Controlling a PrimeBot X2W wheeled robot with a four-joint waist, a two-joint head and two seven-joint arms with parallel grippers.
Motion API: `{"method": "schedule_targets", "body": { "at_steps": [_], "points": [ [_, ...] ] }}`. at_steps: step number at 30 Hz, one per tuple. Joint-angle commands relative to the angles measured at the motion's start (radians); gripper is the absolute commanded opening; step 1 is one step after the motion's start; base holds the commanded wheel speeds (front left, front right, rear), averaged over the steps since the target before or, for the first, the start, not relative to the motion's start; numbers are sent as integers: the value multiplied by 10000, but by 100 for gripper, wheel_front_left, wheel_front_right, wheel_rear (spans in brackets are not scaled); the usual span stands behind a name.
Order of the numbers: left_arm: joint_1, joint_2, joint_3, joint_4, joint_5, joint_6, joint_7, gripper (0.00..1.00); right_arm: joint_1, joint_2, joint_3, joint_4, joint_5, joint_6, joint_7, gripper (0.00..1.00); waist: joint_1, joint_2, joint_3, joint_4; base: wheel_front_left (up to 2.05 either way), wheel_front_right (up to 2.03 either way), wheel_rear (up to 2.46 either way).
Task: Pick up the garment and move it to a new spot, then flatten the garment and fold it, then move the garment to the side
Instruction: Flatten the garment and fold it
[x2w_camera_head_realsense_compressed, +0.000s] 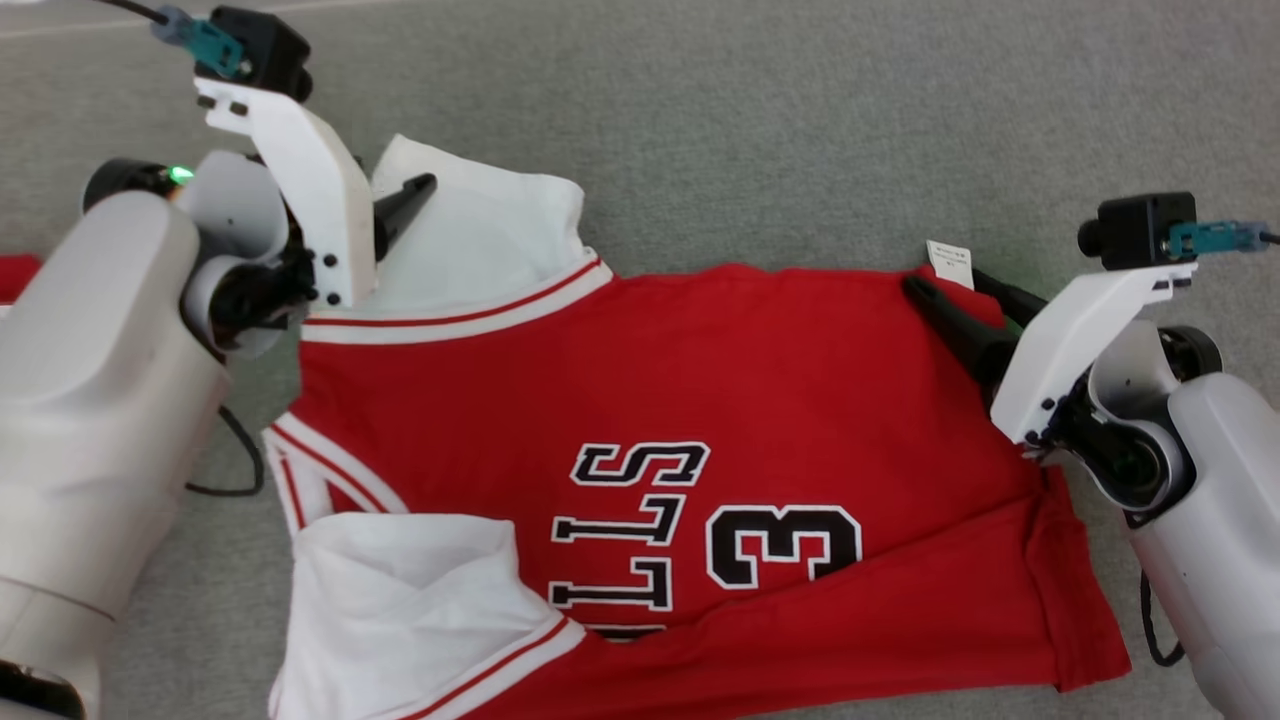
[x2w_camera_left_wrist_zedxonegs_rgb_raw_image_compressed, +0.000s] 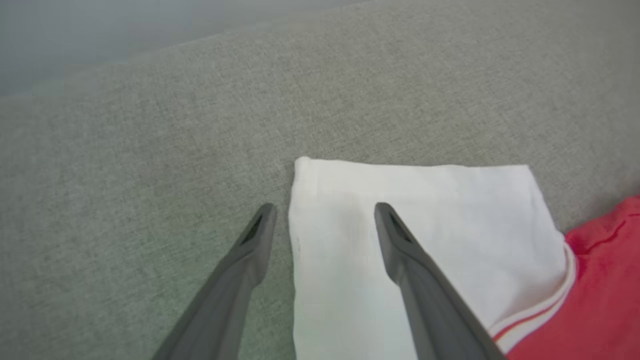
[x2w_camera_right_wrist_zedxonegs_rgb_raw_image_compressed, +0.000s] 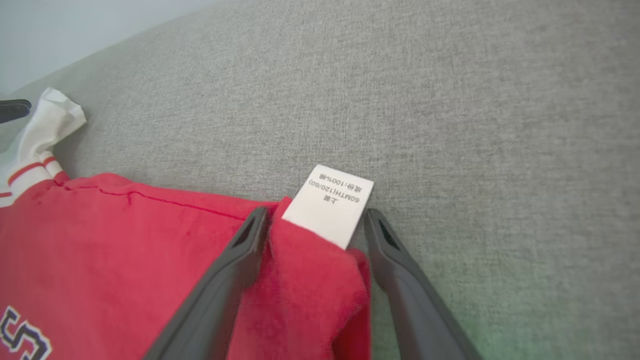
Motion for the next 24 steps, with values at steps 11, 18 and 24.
{"method": "schedule_targets", "body": {
  "at_steps": [11,18,24],
  "points": [
    [-903,133,-1379,1275,-526,-26,-12,23,-327,-159,1723,482,1133,-31,-409,0,-1,0,426,-437,0,0,0],
    [-1090,191,-1865,1368,-907,-27,-704,0,-665,-502,1972,547,1526,-31,-2137,0,-1,0,84,-294,0,0,0],
    [-1250,92,-2143,1732,-1018,-26,-1566,0,-845,-605,2074,1175,1708,-31,-3452,0,-1,0,-353,-115,0,0,0]
  ]
}}
